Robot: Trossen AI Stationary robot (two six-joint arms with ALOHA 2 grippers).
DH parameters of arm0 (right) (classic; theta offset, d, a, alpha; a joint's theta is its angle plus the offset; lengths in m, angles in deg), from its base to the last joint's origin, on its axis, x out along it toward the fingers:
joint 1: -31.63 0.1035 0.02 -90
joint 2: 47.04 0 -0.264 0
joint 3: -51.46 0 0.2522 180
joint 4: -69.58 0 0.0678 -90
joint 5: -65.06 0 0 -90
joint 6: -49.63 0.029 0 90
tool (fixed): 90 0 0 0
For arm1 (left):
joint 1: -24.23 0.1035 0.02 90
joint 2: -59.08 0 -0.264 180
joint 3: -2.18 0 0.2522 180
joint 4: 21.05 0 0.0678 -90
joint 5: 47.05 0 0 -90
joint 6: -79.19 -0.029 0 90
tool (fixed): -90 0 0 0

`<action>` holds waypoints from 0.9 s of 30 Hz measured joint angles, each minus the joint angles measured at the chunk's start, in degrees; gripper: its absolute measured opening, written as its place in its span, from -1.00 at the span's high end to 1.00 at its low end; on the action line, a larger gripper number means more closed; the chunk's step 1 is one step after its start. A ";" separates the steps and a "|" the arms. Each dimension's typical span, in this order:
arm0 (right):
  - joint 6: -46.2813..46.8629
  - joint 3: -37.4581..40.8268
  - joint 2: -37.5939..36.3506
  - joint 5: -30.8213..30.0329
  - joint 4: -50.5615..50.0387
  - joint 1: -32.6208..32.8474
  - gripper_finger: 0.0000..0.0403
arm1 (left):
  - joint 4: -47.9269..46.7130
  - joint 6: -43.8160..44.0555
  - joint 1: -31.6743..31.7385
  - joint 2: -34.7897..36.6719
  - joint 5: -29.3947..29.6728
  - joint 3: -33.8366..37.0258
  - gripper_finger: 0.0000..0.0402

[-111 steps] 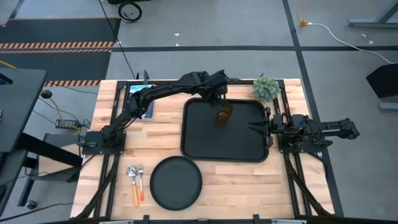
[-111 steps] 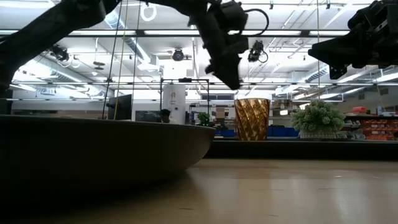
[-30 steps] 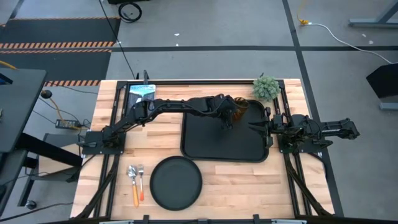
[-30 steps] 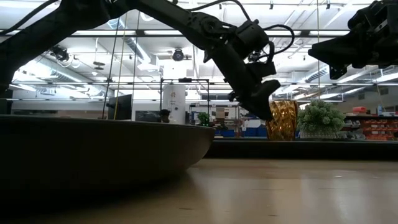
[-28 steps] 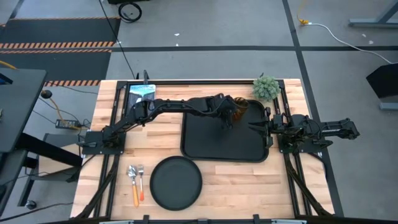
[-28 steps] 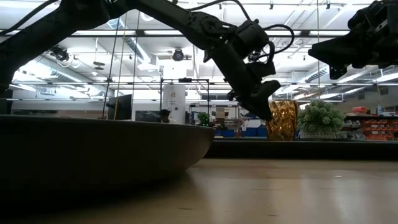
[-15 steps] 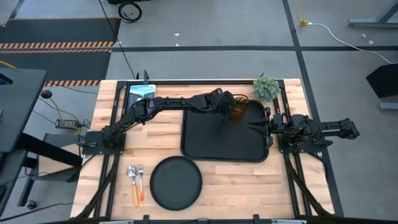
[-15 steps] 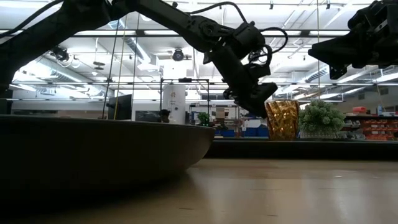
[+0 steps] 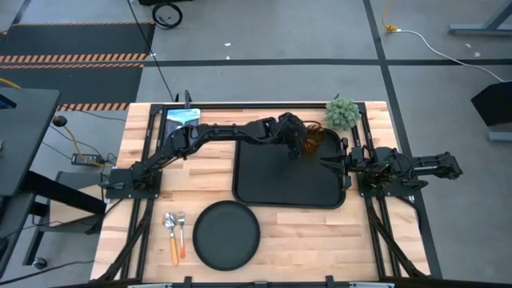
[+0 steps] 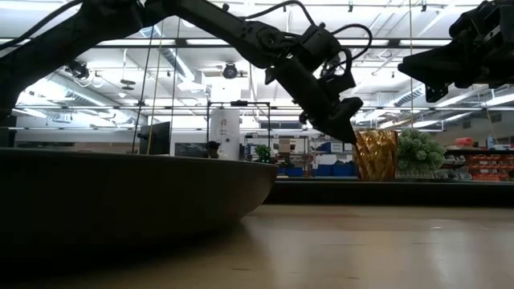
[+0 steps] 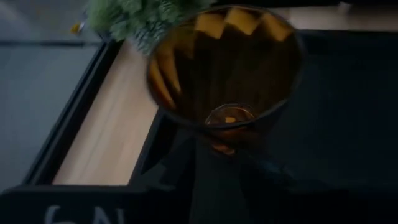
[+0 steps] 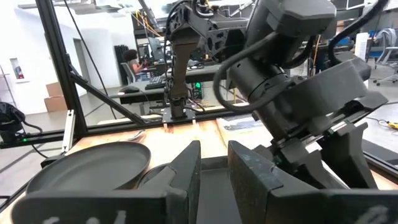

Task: Pick and place plate/cup/fork/spoon on tray
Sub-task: Put the brown glass on the top right of the black serving tray

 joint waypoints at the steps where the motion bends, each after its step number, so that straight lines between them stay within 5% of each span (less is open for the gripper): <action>1: 0.01 0.00 -0.01 0.00 0.00 0.00 0.56 | -0.02 -0.61 0.00 0.00 -0.01 0.00 0.40; 14: 0.00 -0.02 -0.02 0.00 0.13 0.00 0.56 | -1.35 6.37 0.61 -2.94 -0.04 0.10 0.40; 27: 0.00 0.00 0.11 0.02 0.48 0.01 0.56 | 7.60 7.33 -0.46 -6.45 0.84 -0.01 0.40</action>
